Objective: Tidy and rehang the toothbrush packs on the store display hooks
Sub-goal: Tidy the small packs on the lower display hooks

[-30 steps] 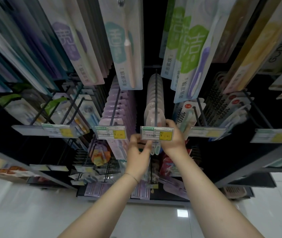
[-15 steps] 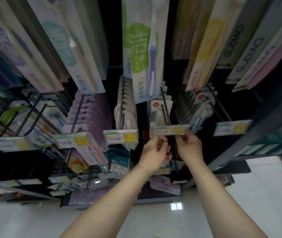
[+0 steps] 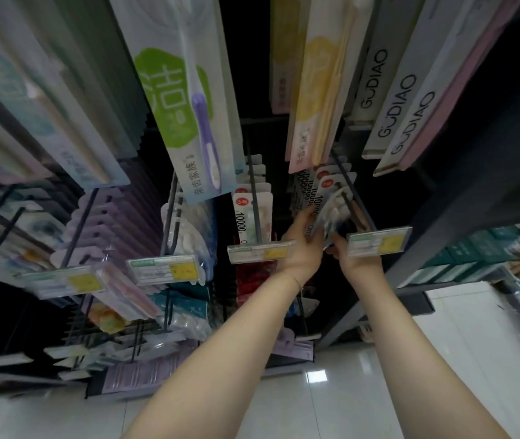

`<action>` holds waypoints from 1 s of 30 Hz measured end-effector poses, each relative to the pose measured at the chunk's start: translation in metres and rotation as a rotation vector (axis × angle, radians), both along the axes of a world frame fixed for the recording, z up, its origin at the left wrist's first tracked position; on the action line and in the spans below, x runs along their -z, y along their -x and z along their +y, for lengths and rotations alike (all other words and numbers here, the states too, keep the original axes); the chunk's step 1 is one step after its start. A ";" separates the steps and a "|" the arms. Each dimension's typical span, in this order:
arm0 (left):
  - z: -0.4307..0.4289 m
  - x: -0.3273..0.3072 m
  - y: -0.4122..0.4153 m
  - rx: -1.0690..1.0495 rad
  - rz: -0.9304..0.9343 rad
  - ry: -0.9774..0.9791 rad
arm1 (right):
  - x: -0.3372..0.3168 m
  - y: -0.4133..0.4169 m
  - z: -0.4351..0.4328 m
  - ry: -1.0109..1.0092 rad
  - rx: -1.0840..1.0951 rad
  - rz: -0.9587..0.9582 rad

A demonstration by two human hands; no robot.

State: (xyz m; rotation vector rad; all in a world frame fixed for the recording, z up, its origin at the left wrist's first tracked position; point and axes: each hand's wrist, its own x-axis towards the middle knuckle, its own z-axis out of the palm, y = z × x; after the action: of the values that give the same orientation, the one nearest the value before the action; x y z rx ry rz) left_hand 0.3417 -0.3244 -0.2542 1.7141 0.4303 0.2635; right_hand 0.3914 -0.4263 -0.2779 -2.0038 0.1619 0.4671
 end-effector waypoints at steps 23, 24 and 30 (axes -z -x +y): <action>-0.022 -0.003 0.047 0.156 -0.143 -0.091 | -0.029 0.066 -0.048 -0.508 0.035 -0.608; -0.022 -0.004 0.050 0.166 -0.147 -0.097 | -0.029 0.069 -0.049 -0.524 0.028 -0.617; -0.014 0.002 0.070 0.195 -0.099 -0.135 | -0.023 0.089 -0.046 -0.494 0.008 -0.576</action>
State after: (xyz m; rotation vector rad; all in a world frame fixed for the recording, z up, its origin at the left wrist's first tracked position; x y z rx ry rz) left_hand 0.2712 -0.3387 -0.2560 1.8516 0.1738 0.2382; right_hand 0.3025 -0.4728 -0.2546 -1.5711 -0.2796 -0.0879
